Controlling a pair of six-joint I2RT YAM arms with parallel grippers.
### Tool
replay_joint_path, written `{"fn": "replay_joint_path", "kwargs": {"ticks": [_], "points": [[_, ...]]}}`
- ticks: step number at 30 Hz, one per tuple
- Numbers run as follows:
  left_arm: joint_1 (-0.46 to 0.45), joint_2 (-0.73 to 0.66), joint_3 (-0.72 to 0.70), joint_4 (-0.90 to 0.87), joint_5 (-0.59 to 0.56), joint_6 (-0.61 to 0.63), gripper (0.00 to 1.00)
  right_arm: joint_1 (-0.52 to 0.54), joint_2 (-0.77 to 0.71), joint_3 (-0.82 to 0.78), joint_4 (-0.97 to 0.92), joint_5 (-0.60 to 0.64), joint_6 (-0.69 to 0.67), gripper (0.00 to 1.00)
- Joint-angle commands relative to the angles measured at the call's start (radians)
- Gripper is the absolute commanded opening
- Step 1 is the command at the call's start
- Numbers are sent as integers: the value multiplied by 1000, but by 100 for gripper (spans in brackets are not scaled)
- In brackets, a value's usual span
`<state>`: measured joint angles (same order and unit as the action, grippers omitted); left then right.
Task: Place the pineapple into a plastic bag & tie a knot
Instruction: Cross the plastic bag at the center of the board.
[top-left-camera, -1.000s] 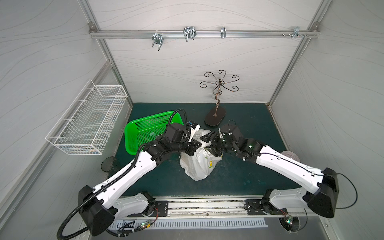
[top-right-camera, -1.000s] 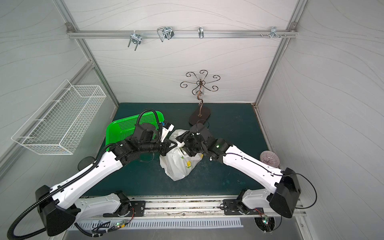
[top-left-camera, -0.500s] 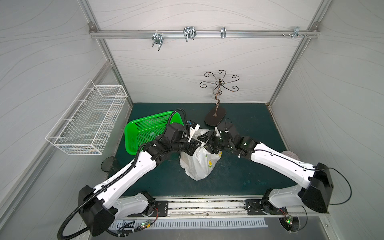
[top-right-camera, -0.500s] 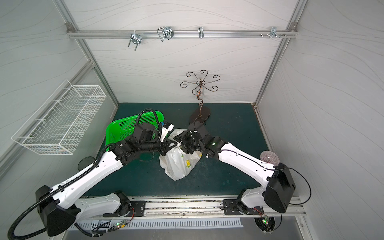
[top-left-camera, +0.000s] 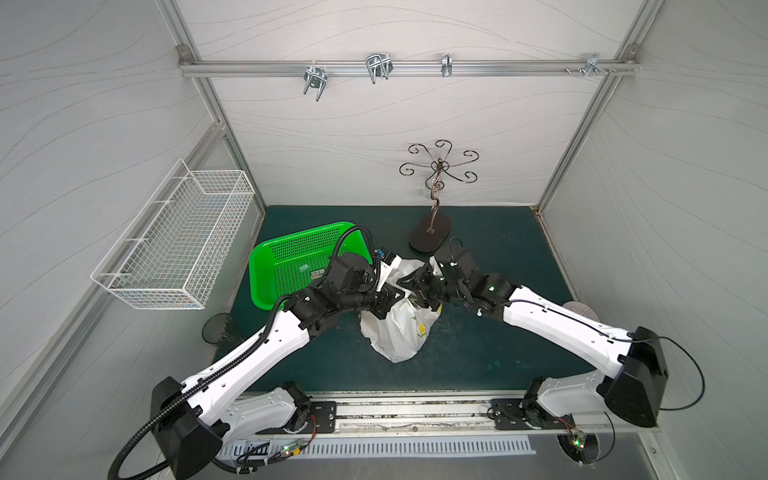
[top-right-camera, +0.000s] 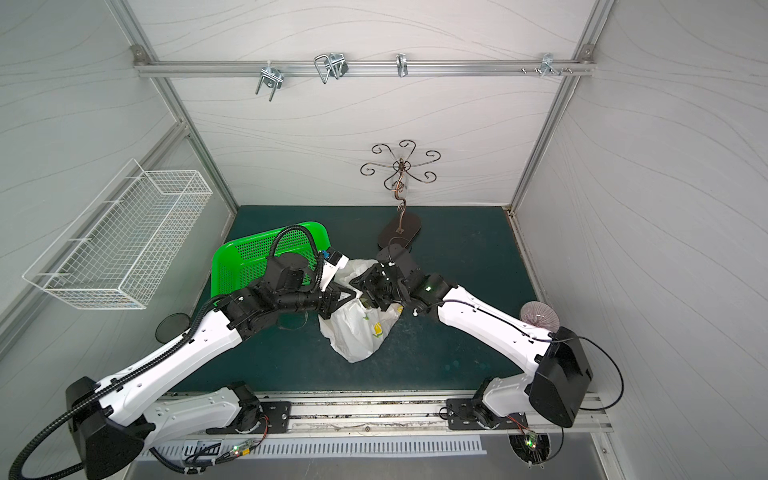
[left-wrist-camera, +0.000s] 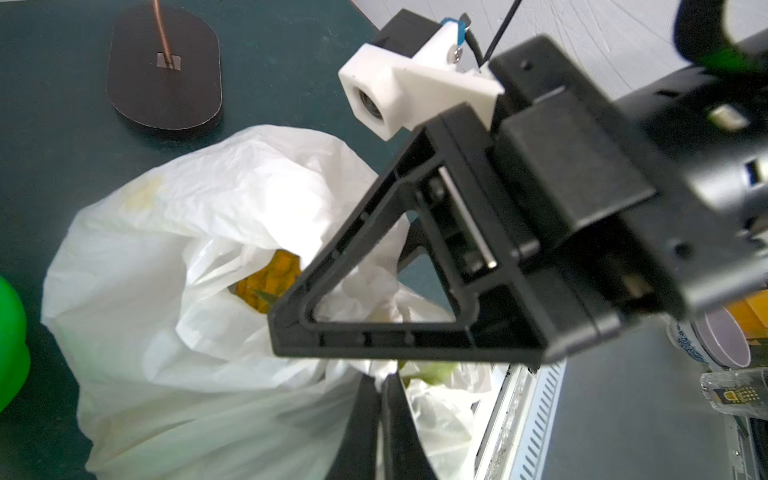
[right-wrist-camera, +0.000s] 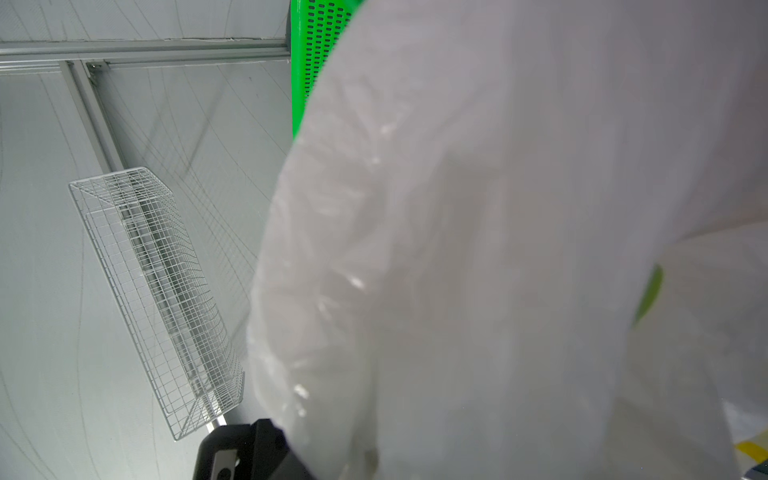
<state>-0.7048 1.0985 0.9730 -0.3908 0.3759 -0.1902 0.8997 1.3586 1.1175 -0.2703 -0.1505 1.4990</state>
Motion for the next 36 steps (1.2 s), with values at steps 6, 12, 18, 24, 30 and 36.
{"fn": "replay_joint_path", "kwargs": {"ticks": [6, 12, 18, 24, 30, 36], "points": [[-53, -74, 6, 93, 204, 43, 20, -11, -32, -32, 69, 34, -19, 11], [-50, -164, -10, 62, 142, 80, 42, -16, -53, -53, 52, 24, -40, 0], [-27, -251, -43, -24, 11, 57, 48, -37, -86, -74, 19, -17, -105, 0], [-25, -261, -125, -16, -103, 18, 48, -85, -121, -79, -11, -129, -247, 0], [-27, -217, -164, 42, -79, -14, 48, -168, -154, -81, -25, -327, -442, 0], [-52, -190, -251, 207, 16, -58, 51, -269, -138, -71, -17, -557, -603, 0]]}}
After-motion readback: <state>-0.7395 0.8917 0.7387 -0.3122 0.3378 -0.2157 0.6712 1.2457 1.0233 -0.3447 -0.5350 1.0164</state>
